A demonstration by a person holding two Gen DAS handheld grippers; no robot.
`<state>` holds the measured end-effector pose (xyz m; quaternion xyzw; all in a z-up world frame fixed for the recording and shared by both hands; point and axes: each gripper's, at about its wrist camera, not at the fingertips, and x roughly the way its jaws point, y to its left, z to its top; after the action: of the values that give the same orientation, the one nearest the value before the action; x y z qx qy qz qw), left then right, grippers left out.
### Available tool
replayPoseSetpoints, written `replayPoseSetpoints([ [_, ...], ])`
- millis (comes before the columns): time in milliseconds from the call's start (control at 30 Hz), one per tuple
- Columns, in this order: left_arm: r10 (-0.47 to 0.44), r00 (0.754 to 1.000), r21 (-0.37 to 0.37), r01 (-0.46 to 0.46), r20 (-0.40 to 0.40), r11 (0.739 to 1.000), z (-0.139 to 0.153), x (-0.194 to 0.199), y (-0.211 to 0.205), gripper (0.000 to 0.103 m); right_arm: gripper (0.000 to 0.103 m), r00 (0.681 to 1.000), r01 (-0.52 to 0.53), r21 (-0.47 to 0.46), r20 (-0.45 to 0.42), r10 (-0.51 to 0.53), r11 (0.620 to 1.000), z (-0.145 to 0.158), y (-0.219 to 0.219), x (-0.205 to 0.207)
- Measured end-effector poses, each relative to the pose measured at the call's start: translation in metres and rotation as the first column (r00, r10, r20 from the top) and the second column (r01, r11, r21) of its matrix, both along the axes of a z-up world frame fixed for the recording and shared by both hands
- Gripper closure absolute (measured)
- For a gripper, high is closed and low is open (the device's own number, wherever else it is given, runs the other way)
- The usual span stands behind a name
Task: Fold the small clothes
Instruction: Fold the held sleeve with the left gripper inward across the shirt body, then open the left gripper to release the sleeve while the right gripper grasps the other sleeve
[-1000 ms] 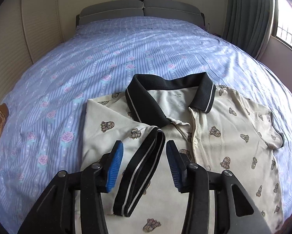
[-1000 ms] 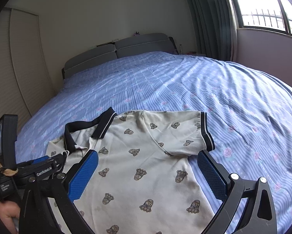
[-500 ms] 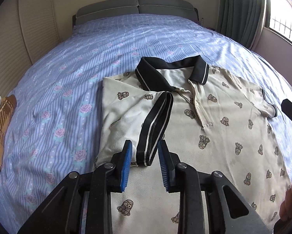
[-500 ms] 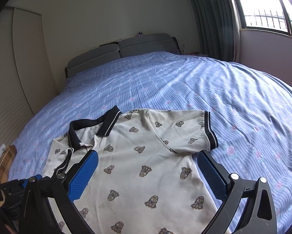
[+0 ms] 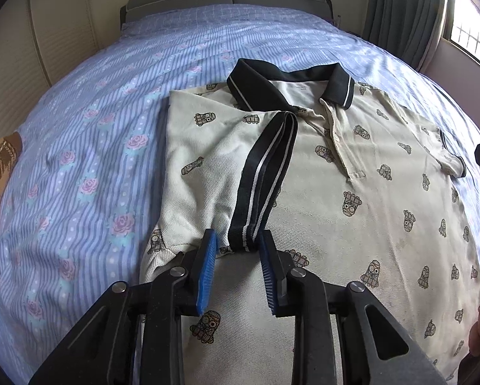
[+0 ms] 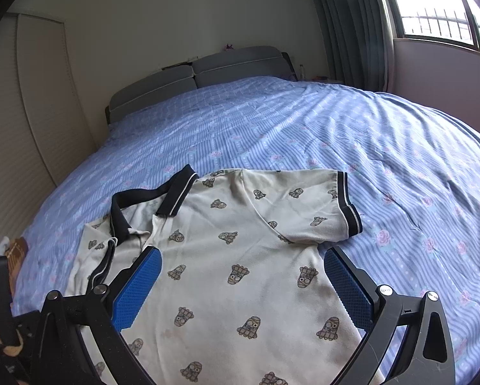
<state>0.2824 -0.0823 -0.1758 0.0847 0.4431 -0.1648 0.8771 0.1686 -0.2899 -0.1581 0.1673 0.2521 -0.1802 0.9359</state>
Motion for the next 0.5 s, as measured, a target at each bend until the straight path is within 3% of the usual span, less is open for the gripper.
replayPoseSetpoints([
  [67, -0.003, 1.0, -0.021, 0.003, -0.005, 1.0, 0.003, -0.002, 0.002, 0.081, 0.001, 1.0, 0.0, 0.0, -0.001, 0.0, 1.0, 0.0, 0.0, 0.0],
  [133, -0.021, 1.0, -0.019, 0.021, -0.008, 1.0, 0.006, -0.006, 0.0, 0.096, 0.001, 1.0, -0.001, 0.001, -0.001, 0.001, 1.0, 0.0, 0.0, 0.0],
  [367, -0.023, 1.0, 0.003, 0.023, -0.008, 1.0, 0.0, -0.014, -0.004, 0.096, 0.001, 1.0, 0.003, -0.001, 0.0, -0.003, 1.0, 0.001, -0.001, -0.001],
  [433, -0.016, 1.0, 0.01, 0.016, 0.023, 1.0, 0.006, -0.018, -0.005, 0.089, 0.001, 1.0, 0.006, -0.002, 0.005, -0.006, 1.0, 0.002, -0.002, -0.002],
  [500, -0.013, 0.999, 0.004, 0.013, 0.052, 1.0, 0.014, -0.022, -0.006, 0.069, 0.001, 1.0, 0.005, -0.002, 0.005, -0.005, 1.0, 0.004, -0.004, -0.002],
])
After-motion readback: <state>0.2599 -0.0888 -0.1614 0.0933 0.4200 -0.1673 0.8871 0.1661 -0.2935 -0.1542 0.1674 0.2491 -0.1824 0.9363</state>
